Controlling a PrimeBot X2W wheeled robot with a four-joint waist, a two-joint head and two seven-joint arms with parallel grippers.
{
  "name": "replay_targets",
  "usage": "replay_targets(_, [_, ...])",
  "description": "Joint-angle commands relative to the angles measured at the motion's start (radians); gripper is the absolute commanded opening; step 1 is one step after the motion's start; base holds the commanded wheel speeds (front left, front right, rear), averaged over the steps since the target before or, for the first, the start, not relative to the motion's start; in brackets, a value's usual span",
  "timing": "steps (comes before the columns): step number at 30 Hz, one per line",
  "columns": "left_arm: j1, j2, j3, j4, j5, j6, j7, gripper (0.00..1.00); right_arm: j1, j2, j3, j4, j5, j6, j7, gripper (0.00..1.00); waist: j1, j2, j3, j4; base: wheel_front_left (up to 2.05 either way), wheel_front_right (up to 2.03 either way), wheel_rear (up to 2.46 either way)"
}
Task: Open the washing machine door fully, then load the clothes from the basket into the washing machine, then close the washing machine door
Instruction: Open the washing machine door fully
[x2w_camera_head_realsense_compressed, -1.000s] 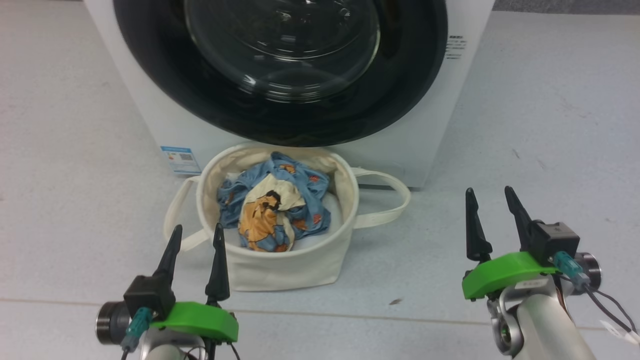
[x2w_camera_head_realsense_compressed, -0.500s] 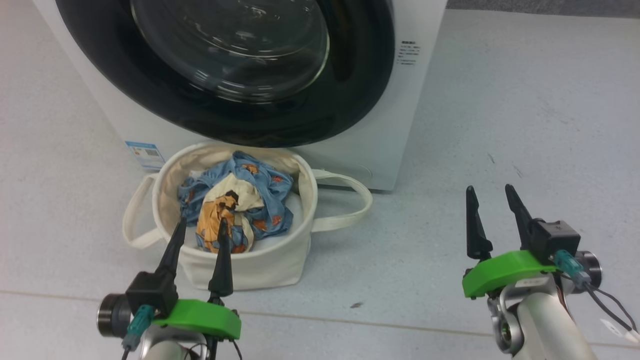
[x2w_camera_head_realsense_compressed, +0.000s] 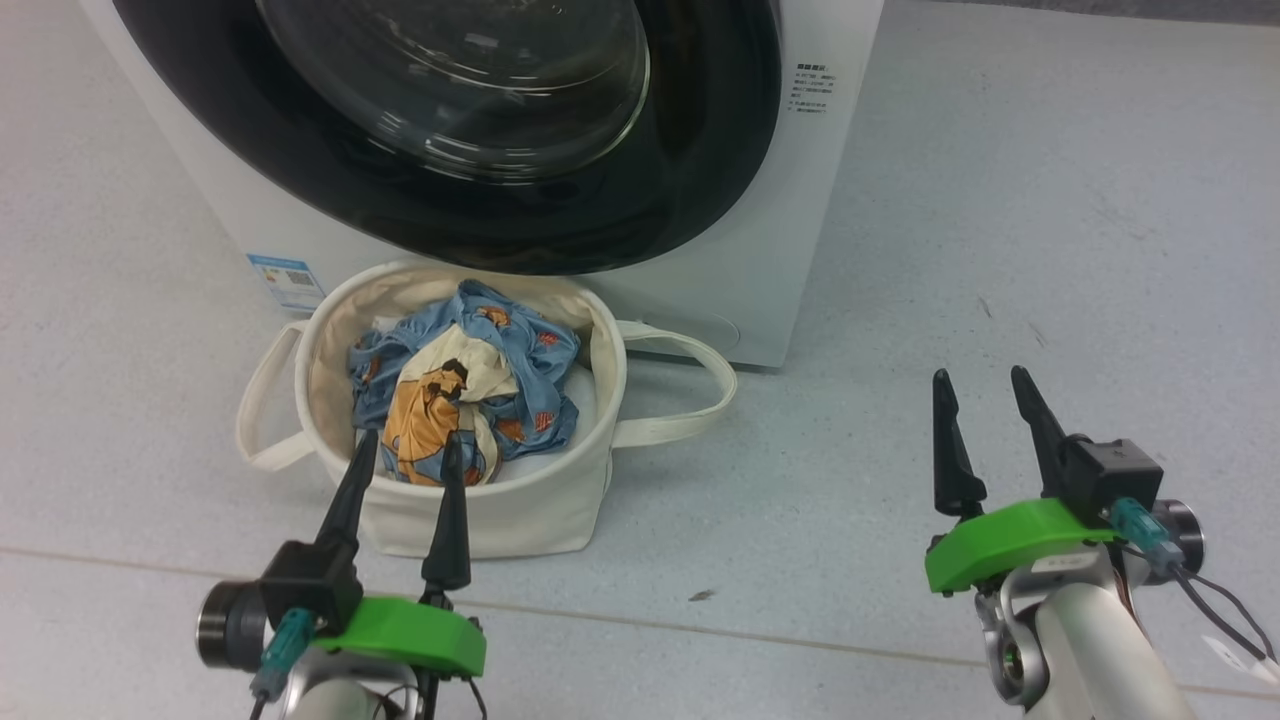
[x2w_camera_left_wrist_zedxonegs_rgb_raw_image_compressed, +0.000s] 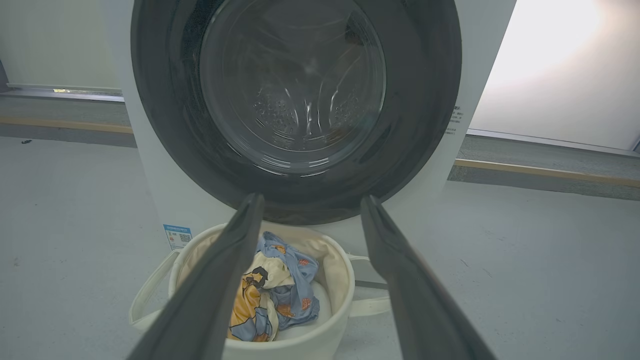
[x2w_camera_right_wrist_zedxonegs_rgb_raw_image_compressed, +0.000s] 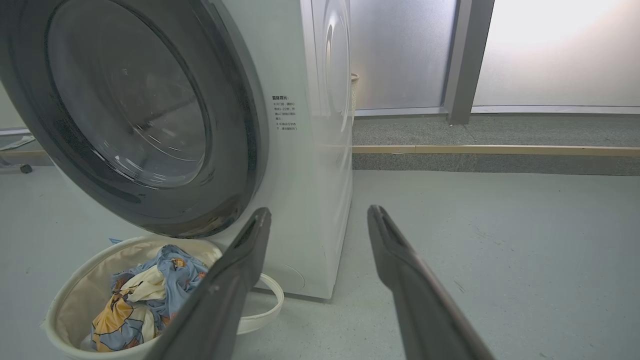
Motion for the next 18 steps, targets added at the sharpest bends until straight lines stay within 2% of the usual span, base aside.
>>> replay_targets(1, [-0.041,0.009,0.028,-0.038,0.011,-0.003,-0.012,1.00,-0.043,0.004,0.023,-0.035,0.006,0.000,-0.012,1.00,0.0000,0.0000,0.001,-0.001,0.00,0.00,0.00])
replay_targets(10, [-0.043,0.009,0.028,-0.036,0.006,-0.007,-0.012,1.00,-0.050,0.004,0.021,-0.037,0.019,0.000,-0.012,1.00,0.0000,0.0000,0.007,-0.003,0.00,0.00,0.00])
replay_targets(11, [-0.044,0.009,0.028,-0.035,0.005,-0.007,-0.012,1.00,-0.052,0.004,0.024,-0.040,0.029,0.000,-0.012,0.00,0.0000,0.0000,0.008,-0.003,0.00,0.00,0.00])
replay_targets(14, [-0.047,0.009,0.025,-0.032,0.000,-0.007,-0.012,1.00,-0.059,0.004,0.022,-0.057,0.087,0.000,-0.012,0.00,0.0000,0.0000,0.015,-0.002,0.00,0.00,0.00])
replay_targets(18, [-0.054,0.009,0.018,-0.033,-0.007,-0.006,-0.012,1.00,-0.079,0.004,0.016,-0.038,0.276,0.000,-0.012,0.00,0.0000,0.0000,0.032,0.003,0.00,0.00,0.00])
